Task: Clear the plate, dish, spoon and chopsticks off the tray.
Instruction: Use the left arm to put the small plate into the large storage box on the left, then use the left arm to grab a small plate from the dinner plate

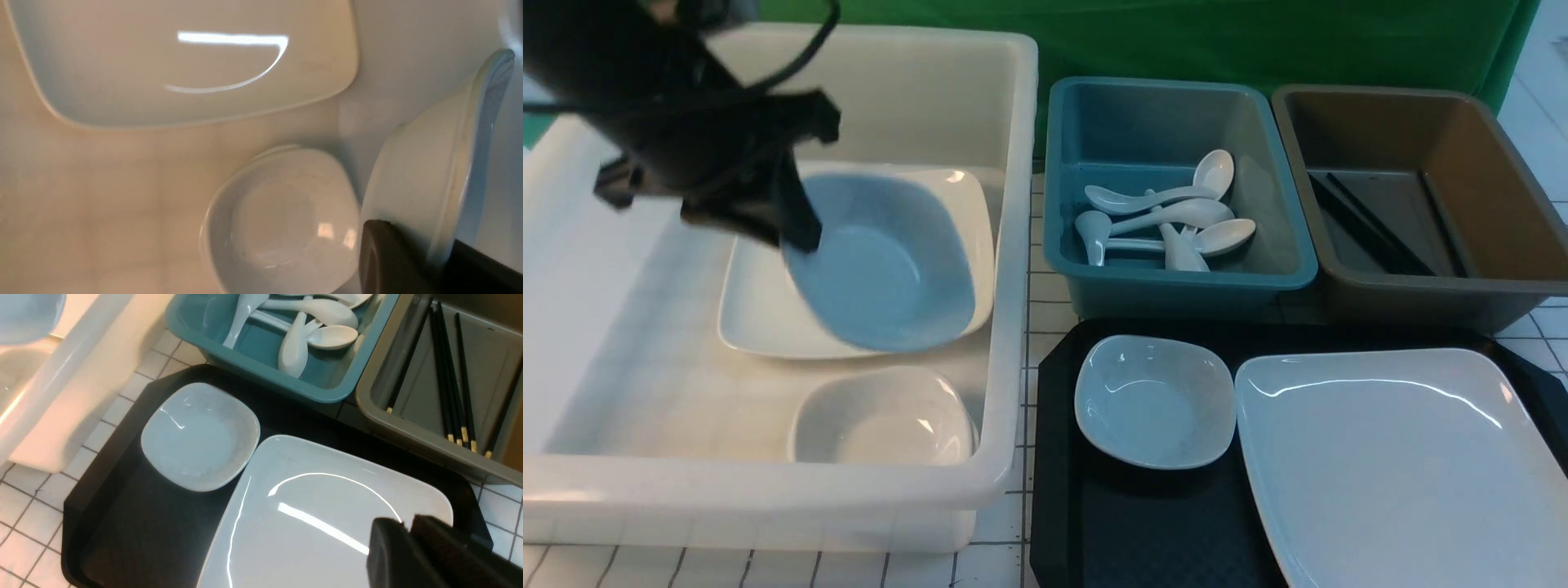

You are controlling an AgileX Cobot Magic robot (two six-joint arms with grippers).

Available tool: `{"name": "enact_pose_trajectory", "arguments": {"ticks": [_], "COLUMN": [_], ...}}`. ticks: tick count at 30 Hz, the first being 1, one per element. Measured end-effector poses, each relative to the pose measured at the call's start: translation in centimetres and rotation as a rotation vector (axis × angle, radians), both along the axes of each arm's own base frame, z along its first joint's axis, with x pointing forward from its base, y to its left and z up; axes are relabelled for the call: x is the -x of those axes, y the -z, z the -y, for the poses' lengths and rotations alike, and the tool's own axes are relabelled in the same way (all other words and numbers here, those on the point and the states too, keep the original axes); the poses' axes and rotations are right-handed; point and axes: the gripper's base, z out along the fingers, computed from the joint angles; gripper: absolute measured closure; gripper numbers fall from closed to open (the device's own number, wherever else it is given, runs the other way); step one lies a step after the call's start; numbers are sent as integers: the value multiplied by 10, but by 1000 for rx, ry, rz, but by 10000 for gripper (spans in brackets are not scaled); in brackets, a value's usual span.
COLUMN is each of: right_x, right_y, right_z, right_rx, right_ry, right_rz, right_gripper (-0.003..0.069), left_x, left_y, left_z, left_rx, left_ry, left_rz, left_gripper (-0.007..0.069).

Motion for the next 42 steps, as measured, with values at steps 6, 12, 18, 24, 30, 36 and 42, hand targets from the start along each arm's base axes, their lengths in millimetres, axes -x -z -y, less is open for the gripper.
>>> {"name": "enact_pose_trajectory", "arguments": {"ticks": [6,12,18,24,30,36,42], "right_x": [0,0,0,0,0,0,0], "right_y": [0,0,0,0,0,0,0], "right_z": [0,0,0,0,0,0,0], "right_rx": [0,0,0,0,1,1,1], "right_ry": [0,0,0,0,0,0,0], "right_rz": [1,1,1,1,0,0,0], "right_gripper": [540,540,540,540,533,526,520], "left_x": [10,6,4,-5,-12,20,52], "left_y": [61,90,96,63,13,-46,-24], "left_z": [-6,-7,-10,-17,-7,98,202], "left_rx": [14,12,-32,-134,-106,-40,-17], "left_ry": [-68,-120,-108,-36,28,406,711], "left_rz": [-103,-185,-202,-172,-46,262,383], "left_gripper": [629,610,426,198,218,613,630]}}
